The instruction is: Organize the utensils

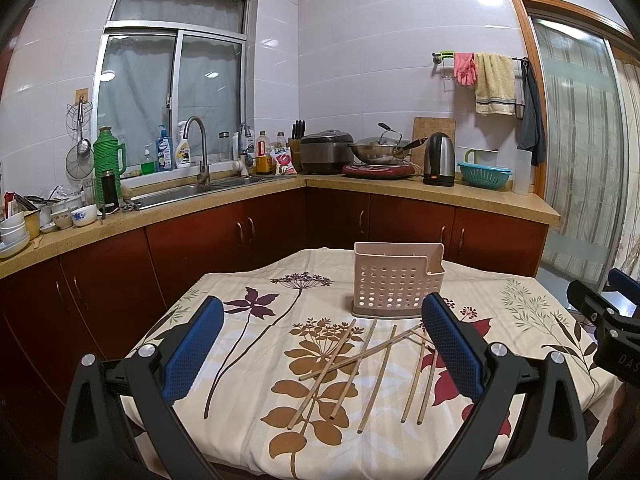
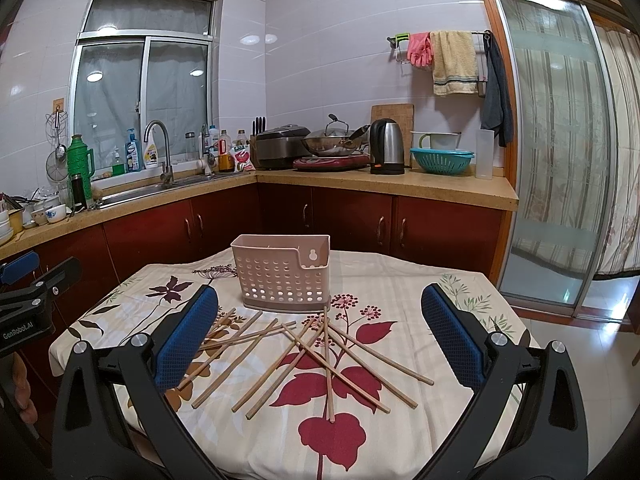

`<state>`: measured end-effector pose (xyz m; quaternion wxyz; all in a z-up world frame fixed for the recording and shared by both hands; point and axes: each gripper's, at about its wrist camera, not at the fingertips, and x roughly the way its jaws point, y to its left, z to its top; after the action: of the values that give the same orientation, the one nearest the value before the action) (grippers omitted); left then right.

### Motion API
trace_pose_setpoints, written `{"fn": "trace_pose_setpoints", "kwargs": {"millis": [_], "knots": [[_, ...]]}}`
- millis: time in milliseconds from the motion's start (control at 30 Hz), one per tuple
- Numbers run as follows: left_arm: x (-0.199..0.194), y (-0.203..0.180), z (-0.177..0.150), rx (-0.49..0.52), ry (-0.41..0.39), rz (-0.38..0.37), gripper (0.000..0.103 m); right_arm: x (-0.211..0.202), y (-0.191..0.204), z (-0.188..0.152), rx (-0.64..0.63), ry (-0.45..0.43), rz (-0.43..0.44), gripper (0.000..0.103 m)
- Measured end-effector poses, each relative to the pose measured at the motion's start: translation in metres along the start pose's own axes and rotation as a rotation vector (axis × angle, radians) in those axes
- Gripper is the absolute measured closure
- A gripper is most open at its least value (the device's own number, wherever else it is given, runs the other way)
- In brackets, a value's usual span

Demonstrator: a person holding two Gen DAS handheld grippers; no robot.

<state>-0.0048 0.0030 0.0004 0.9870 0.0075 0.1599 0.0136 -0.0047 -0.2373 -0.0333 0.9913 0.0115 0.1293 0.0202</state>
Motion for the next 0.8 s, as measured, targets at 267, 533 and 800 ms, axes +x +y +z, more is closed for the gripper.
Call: {"fn": "trace_pose_setpoints", "kwargs": {"millis": [267,533,800], "knots": [[0.0002,0.0001,-0.0005,0.000,0.001,0.001,0.006,0.0008,0.0001,-0.0007,0.000,0.002,0.001,0.004],[0.0008,0.0012,-0.0026,0.002,0.002,-0.001,0.006,0.0012,0.0006,-0.0012,-0.001,0.004,0.002,0.004],[0.0047,0.0050,-0.0081,0.002,0.014,0.001,0.006,0.0071,0.0020,-0.0071,-0.003,0.019,0.004,0.004]]}}
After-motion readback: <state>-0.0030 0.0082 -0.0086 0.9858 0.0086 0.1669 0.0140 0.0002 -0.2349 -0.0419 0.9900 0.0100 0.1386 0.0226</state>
